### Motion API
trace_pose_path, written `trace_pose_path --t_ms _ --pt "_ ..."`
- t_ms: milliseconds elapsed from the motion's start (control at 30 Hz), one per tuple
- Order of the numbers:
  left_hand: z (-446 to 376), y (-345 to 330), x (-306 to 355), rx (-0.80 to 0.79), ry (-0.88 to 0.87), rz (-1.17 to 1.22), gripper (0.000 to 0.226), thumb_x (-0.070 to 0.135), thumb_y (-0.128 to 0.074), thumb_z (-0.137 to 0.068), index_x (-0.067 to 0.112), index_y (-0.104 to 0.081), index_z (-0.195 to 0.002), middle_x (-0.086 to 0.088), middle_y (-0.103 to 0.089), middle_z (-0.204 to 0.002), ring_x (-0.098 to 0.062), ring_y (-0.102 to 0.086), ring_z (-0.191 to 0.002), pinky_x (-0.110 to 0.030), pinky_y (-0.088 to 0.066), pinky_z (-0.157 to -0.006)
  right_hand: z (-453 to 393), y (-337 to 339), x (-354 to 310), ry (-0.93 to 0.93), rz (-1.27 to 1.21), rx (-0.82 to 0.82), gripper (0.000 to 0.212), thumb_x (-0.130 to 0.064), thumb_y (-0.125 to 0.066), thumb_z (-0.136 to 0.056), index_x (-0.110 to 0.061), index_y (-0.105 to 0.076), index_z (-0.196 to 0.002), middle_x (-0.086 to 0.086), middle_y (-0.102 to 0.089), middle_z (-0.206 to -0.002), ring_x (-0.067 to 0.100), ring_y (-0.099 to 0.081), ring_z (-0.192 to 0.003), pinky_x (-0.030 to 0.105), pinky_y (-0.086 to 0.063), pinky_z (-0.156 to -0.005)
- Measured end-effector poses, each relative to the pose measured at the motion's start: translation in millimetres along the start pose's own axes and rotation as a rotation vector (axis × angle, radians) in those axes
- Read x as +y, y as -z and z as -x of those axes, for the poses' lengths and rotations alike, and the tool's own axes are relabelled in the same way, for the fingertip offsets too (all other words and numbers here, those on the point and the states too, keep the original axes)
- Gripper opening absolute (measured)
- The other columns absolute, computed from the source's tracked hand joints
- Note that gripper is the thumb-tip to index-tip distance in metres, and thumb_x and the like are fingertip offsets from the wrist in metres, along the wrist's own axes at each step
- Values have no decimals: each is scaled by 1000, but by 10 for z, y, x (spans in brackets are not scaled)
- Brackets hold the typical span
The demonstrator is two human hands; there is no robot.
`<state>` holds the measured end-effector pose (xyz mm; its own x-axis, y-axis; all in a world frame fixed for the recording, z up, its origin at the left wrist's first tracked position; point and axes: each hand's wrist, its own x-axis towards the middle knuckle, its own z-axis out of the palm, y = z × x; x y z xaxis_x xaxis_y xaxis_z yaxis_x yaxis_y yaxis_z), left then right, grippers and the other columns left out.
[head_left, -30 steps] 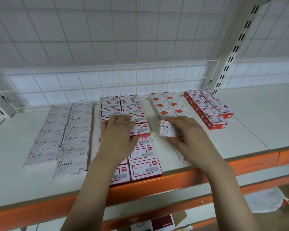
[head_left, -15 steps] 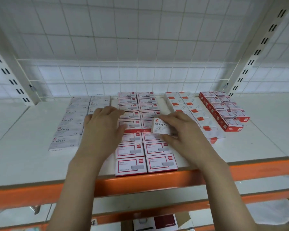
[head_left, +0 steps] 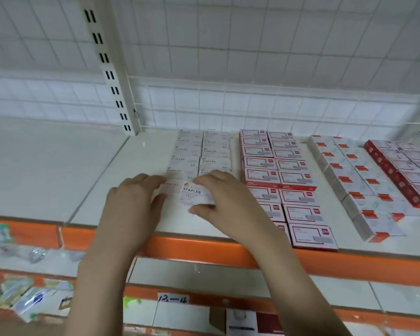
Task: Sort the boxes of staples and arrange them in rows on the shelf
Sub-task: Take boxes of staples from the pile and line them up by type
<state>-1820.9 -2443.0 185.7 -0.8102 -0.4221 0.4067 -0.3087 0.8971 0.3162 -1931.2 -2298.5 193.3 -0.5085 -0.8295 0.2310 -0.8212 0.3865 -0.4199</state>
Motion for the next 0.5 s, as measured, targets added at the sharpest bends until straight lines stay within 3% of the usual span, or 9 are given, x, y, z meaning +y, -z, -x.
trace_pose_path --t_ms 200,367,500 --pt "125 82 -224 2 41 -20 29 -2 -74 -71 5 -69 -99 -13 -69 -88 -38 -63 -75 -49 -52 -67 -220 -281 -298 59 82 -70 53 -34 -66 -82 -17 -51 -130 4 -54 -120 23 -43 -115 29 -28 -101" --pt "171 7 -270 -14 28 2 29 -2 -74 -70 5 -70 -99 -13 -69 -91 -39 -63 -78 -50 -52 -66 -117 -350 -261 35 110 -37 52 -33 -66 -82 -15 -52 -128 3 -51 -121 22 -40 -115 30 -31 -100" --pt "188 -55 -284 -18 11 28 23 5 -68 -75 7 -70 -98 -12 -69 -92 -39 -63 -79 -49 -51 -67 -24 -384 -202 49 92 25 35 -20 -67 -80 -12 -64 -114 5 -60 -106 25 -49 -102 29 -35 -92"
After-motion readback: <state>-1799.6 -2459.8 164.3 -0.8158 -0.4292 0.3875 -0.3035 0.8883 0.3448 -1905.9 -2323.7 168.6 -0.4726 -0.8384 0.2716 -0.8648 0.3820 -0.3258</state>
